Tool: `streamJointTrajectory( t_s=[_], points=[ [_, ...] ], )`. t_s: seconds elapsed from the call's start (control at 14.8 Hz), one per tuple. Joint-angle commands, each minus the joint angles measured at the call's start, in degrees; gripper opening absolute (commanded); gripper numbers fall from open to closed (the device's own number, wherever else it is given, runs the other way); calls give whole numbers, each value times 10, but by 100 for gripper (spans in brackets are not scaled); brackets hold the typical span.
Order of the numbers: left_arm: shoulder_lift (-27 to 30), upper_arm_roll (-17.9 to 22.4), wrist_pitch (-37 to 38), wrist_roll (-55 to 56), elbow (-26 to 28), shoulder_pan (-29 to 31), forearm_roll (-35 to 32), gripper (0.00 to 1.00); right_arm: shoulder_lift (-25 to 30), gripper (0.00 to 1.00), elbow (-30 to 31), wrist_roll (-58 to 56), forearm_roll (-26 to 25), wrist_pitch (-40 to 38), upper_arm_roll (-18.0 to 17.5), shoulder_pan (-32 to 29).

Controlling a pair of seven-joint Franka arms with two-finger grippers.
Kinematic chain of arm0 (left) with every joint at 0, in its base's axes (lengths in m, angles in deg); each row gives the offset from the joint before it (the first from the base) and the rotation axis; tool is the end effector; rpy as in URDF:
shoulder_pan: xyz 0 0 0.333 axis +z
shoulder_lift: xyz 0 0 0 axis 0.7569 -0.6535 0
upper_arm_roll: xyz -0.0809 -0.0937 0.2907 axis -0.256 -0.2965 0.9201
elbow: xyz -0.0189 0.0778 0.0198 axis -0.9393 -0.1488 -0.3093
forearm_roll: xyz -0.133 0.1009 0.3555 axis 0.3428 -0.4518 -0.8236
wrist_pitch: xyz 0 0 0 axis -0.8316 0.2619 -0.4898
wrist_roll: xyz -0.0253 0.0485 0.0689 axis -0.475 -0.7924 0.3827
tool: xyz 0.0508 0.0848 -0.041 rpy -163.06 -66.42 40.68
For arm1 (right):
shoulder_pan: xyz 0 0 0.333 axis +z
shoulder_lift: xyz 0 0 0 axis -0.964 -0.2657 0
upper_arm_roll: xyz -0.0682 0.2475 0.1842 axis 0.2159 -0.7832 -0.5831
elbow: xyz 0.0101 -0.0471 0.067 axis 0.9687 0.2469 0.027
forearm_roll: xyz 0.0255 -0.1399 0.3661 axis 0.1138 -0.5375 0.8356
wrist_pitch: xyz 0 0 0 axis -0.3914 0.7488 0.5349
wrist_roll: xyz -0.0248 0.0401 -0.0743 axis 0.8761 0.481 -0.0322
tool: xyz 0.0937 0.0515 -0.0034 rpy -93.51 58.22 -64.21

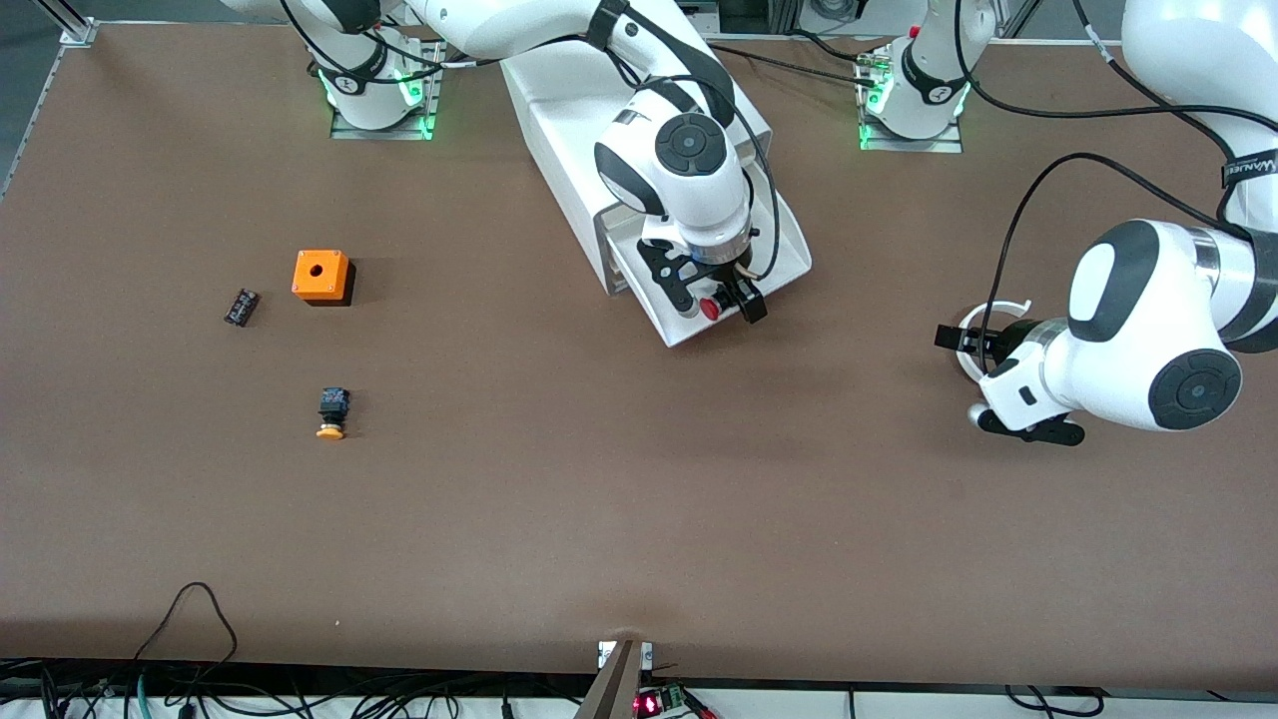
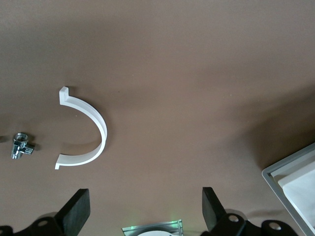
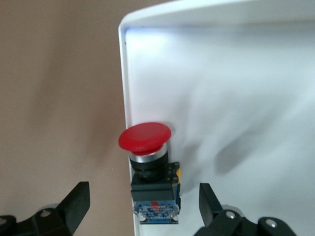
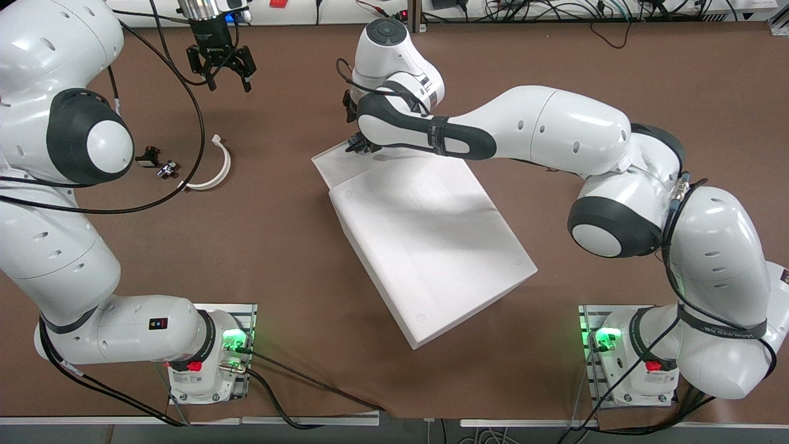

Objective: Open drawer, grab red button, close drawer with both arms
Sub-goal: 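Grasp the red button with the right gripper while the left gripper withdraws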

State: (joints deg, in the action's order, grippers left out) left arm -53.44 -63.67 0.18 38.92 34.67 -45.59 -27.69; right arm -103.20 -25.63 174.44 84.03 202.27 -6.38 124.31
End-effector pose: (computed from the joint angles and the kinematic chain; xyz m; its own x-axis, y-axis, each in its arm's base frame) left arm 0.6469 -0.0651 0.3824 0.8859 -0.1477 -0.4397 -0.1217 -0.9887 0.0870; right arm 0.4759 0.6293 0.3346 0.5025 -0.8425 -0.1940 -0.8640 -0.4810 -0.1490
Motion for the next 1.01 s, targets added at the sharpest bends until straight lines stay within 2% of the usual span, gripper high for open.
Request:
streamJointTrajectory(
  t_s=[0.0, 0.2, 0.27, 0.74, 0.94],
  points=[
    [-15, 1, 5, 7, -24, -4, -15, 100, -7, 70, -14, 6, 3, -9, 5, 9],
    [-15, 1, 5, 7, -24, -4, -16, 100, -6, 13, -15, 6, 4, -9, 4, 9],
    [-15, 1, 5, 7, -23, -4, -17, 100, -6, 2, -15, 7, 4, -10, 4, 9],
    [-15, 1, 5, 8, -22, -7, -18, 100, 3, 0, -23, 5, 2, -29, 8, 9],
    [-15, 1, 5, 10, -23, -12, -18, 100, 23, 0, -40, -42, 1, -80, 9, -4]
  ],
)
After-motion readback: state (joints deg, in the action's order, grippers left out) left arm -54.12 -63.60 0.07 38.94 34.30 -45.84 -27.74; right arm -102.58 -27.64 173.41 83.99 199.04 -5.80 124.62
